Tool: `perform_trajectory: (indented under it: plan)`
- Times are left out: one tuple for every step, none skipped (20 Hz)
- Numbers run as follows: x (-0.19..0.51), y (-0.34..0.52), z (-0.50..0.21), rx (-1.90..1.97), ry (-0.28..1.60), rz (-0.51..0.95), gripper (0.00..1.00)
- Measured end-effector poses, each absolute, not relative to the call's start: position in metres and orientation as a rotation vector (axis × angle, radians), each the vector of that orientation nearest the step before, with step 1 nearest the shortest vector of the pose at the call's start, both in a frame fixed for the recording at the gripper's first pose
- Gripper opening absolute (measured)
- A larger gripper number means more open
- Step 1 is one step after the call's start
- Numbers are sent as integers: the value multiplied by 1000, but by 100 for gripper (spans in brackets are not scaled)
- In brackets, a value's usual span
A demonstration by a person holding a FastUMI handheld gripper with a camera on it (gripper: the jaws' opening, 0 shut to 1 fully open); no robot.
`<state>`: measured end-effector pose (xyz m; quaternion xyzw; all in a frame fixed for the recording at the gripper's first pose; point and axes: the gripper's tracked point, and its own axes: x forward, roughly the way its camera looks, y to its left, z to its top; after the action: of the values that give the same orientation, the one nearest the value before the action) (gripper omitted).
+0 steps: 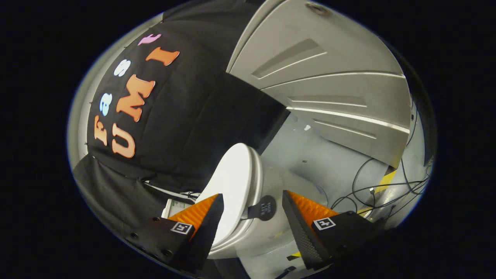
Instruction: Open the toilet lid.
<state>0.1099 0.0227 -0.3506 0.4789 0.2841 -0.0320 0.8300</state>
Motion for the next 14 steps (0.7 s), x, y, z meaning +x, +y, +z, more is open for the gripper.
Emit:
perform_trajectory:
  plan:
    - [112, 23, -356, 1046, 614, -68, 97]
    - [110, 23, -361, 1076, 631, -75, 97]
    - [115, 24, -369, 1096, 639, -76, 96]
    - [116, 27, -371, 1115, 645, -68, 96]
    - [119, 31, -372, 1130, 648, -48, 95]
    - [121, 34, -376, 1135, 655, -41, 94]
    - [122, 34, -380, 1135, 660, -40, 88]
    - [124, 36, -382, 1144, 660, -29, 85]
    - [124, 37, -381, 1165, 657, -14, 80]
    - [125, 41, -381, 1187, 661, 0, 75]
    - [125, 44, -384, 1204, 668, 13, 73]
    - [125, 45, -387, 1204, 680, 9, 73]
    - [126, 44, -391, 1197, 683, 3, 55]
    - [126, 44, -392, 1197, 681, 2, 48]
